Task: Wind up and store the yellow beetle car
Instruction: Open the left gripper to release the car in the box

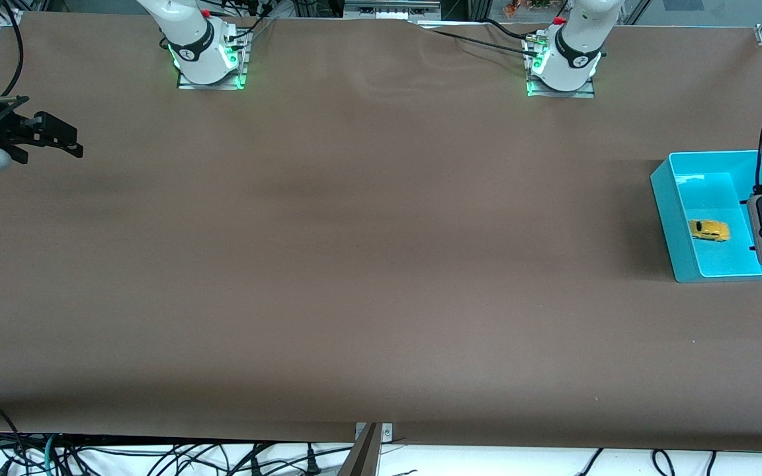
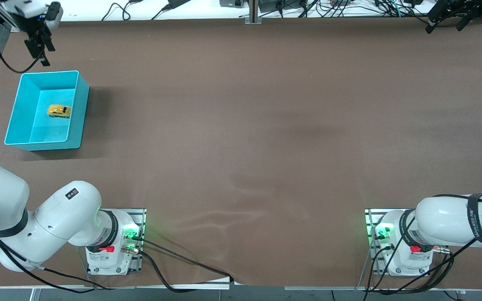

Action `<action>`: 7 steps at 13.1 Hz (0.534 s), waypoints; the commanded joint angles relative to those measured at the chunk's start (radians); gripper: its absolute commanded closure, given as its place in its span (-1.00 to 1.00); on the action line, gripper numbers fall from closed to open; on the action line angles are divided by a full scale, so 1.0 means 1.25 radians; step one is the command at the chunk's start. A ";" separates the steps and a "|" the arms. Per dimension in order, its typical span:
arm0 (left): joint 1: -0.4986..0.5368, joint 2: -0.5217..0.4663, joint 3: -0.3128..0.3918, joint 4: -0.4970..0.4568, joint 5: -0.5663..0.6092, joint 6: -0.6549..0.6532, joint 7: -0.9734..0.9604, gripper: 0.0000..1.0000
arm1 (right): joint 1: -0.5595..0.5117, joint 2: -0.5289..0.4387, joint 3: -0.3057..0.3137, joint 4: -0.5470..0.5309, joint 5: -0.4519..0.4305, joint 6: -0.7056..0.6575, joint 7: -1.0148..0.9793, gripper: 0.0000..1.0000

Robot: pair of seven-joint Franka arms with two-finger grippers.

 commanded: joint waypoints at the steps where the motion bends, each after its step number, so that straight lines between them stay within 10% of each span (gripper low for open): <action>1: -0.055 0.017 0.004 0.078 -0.034 -0.074 -0.086 -1.00 | 0.005 0.007 -0.002 0.016 -0.015 -0.015 0.007 -1.00; 5: -0.172 -0.053 0.011 0.109 -0.090 -0.107 -0.268 -1.00 | 0.008 0.007 0.000 0.017 -0.016 -0.015 0.009 -1.00; 7: -0.285 -0.113 0.142 0.107 -0.189 -0.105 -0.408 -1.00 | 0.008 0.006 -0.001 0.017 -0.016 -0.016 0.007 -1.00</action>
